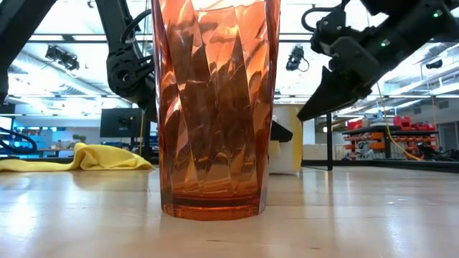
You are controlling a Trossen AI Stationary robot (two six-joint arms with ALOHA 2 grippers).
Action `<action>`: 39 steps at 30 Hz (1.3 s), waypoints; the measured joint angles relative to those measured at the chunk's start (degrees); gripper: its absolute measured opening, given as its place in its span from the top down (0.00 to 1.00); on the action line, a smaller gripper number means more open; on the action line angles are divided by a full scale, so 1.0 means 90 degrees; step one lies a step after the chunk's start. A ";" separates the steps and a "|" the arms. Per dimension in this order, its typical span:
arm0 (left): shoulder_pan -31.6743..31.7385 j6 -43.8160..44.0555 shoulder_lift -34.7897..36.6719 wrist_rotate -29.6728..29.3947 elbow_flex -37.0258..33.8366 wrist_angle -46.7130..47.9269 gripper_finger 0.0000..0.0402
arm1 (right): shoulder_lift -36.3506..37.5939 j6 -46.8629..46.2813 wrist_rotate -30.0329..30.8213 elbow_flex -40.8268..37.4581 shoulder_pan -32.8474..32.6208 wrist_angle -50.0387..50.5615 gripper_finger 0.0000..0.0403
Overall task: Stack small to large cups/mugs on shelf
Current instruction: Put the yellow mug on the shelf
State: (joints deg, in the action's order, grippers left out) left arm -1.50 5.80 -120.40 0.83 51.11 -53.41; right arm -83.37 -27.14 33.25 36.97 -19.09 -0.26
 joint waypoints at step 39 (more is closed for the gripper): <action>-0.0270 -0.0795 0.0031 -0.0794 0.0314 0.0960 0.87 | 0.0116 -0.0941 0.0377 -0.0027 -0.0360 0.1006 0.98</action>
State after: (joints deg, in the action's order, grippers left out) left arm -3.92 -1.35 -120.13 -6.31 53.94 -44.77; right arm -82.32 -35.61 36.64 36.73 -22.33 8.80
